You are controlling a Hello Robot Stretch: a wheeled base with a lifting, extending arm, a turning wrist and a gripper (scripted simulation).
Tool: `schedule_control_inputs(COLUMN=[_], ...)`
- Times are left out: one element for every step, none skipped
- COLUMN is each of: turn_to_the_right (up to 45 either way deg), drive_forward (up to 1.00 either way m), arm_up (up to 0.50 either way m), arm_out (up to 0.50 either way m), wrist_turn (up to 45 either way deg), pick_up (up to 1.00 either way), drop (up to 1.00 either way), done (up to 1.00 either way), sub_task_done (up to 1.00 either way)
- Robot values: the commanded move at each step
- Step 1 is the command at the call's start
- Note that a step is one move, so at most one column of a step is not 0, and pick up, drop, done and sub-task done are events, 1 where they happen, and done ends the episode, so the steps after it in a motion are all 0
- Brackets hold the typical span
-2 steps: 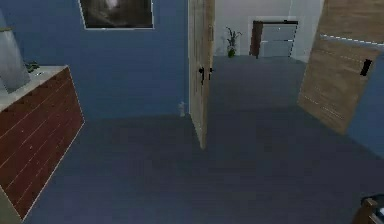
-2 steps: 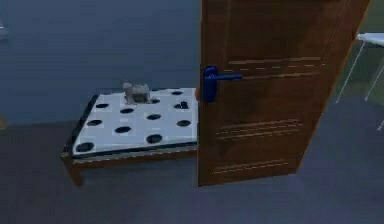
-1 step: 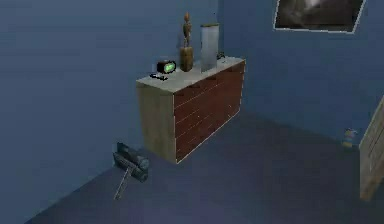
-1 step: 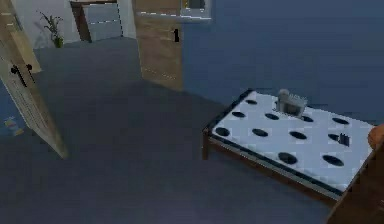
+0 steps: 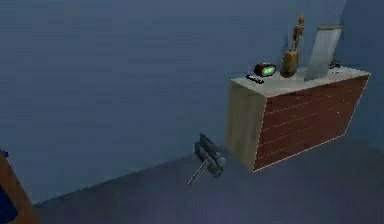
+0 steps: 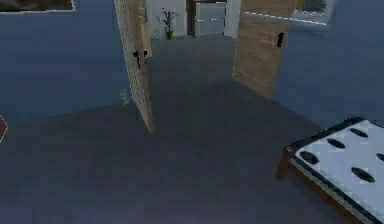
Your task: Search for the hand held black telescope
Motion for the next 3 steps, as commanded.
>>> schedule_control_inputs(turn_to_the_right=[0.0, 9.0, 0.0], drive_forward=[0.65, 0.0, 0.0], arm_up=[0.0, 0.0, 0.0], arm_out=[0.0, 0.0, 0.0], wrist_turn=[0.0, 0.0, 0.0], pick_up=[0.0, 0.0, 0.0], drop=[0.0, 0.0, 0.0], done=[0.0, 0.0, 1.0], sub_task_done=[0.0, 0.0, 0.0])
